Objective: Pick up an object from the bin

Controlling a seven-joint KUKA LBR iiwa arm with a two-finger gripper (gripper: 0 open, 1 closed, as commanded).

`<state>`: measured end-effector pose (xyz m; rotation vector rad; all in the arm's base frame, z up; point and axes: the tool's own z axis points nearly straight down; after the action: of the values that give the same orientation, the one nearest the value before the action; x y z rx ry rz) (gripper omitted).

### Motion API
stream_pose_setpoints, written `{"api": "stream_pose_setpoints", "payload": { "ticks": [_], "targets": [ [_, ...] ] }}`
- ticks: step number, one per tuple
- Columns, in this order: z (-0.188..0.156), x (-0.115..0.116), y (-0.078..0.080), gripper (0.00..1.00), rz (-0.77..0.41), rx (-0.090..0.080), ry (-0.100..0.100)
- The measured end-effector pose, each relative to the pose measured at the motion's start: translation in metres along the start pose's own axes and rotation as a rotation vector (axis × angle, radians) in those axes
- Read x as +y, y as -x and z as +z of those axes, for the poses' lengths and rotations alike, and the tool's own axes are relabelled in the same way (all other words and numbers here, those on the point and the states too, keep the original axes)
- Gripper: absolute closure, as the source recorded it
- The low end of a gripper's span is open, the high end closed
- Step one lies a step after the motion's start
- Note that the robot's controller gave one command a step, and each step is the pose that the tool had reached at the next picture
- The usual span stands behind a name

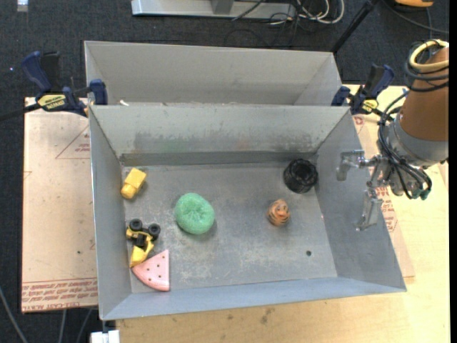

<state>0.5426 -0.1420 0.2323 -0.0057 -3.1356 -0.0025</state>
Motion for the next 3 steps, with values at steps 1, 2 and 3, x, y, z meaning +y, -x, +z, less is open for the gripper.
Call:
{"api": "stream_pose_setpoints", "payload": {
  "ticks": [1, 2, 3],
  "targets": [
    [-0.005, 0.001, 0.001, 0.00, -0.003, -0.008, -0.002],
    [0.027, 0.039, 0.054, 0.00, -0.058, -0.016, -0.005],
    [0.050, 0.067, 0.062, 0.00, -0.048, -0.011, 0.000]
  ]
}}
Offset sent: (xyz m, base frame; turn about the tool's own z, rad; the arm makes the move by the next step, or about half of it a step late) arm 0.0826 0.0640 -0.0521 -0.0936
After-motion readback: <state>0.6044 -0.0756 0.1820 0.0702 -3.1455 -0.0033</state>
